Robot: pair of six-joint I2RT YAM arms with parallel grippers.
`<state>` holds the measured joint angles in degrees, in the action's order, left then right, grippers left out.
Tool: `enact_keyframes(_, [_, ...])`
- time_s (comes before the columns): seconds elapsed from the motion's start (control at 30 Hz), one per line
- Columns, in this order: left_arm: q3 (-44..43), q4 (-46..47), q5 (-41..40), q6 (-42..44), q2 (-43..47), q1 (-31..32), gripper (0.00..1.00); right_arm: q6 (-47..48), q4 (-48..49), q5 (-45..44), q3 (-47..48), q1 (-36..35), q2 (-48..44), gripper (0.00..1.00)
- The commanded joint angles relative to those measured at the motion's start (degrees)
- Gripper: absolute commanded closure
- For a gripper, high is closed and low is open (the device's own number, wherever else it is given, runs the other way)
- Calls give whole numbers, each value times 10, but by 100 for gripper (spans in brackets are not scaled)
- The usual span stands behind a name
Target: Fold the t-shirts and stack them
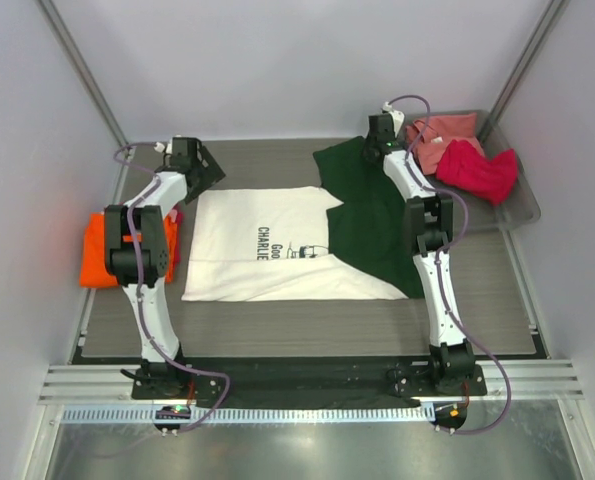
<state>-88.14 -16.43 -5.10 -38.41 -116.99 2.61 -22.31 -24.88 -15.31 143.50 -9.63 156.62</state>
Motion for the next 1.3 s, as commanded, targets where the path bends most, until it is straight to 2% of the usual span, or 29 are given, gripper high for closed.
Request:
enact_keyframes(0.0, [-45, -31, -20, 16, -36, -1, 11, 25, -3, -43, 9, 0, 20, 61])
enact_keyframes(0.07, [-67, -50, -32, 19, -58, -1, 12, 29, -8, -39, 10, -1, 23, 71])
enact_keyframes(0.1, [-74, -55, -36, 20, -63, -1, 12, 31, -7, -39, 9, -4, 23, 80])
enact_keyframes(0.2, [-92, -72, -53, 26, -78, -2, 13, 41, -8, -43, 8, -7, 20, 93])
enact_keyframes(0.3, [-99, -82, -62, 29, -82, -4, 14, 43, -8, -39, -1, -9, 11, 99])
enact_keyframes(0.63, [-121, -104, -66, 31, -107, -14, 20, 62, 8, -42, -60, -15, -44, 99])
enact_keyframes(0.73, [-136, -107, -58, 28, -125, -15, 25, 70, 11, -38, -69, -18, -52, 91])
enact_keyframes(0.87, [-163, -125, -46, 24, -153, -14, 44, 75, 11, -35, -79, -21, -61, 78])
enact_keyframes(0.9, [-168, -130, -45, 24, -156, -14, 53, 75, 12, -36, -81, -20, -66, 70])
enact_keyframes(0.97, [-175, -138, -43, 26, -159, -14, 62, 77, 17, -41, -84, -21, -76, 63])
enact_keyframes(1.0, [-173, -138, -45, 26, -157, -14, 70, 80, 19, -49, -84, -21, -80, 55])
enact_keyframes(1.07, [-169, -138, -47, 27, -155, -14, 81, 87, 24, -57, -77, -21, -83, 49])
enact_keyframes(1.1, [-169, -137, -47, 29, -154, -14, 95, 95, 25, -61, -74, -20, -84, 42])
enact_keyframes(1.13, [-167, -138, -49, 29, -153, -14, 100, 99, 26, -73, -71, -20, -83, 38])
enact_keyframes(1.2, [-164, -138, -55, 28, -149, -14, 100, 114, 26, -82, -62, -21, -78, 27])
enact_keyframes(1.27, [-158, -136, -63, 28, -143, -14, 100, 123, 27, -91, -60, -21, -75, 24])
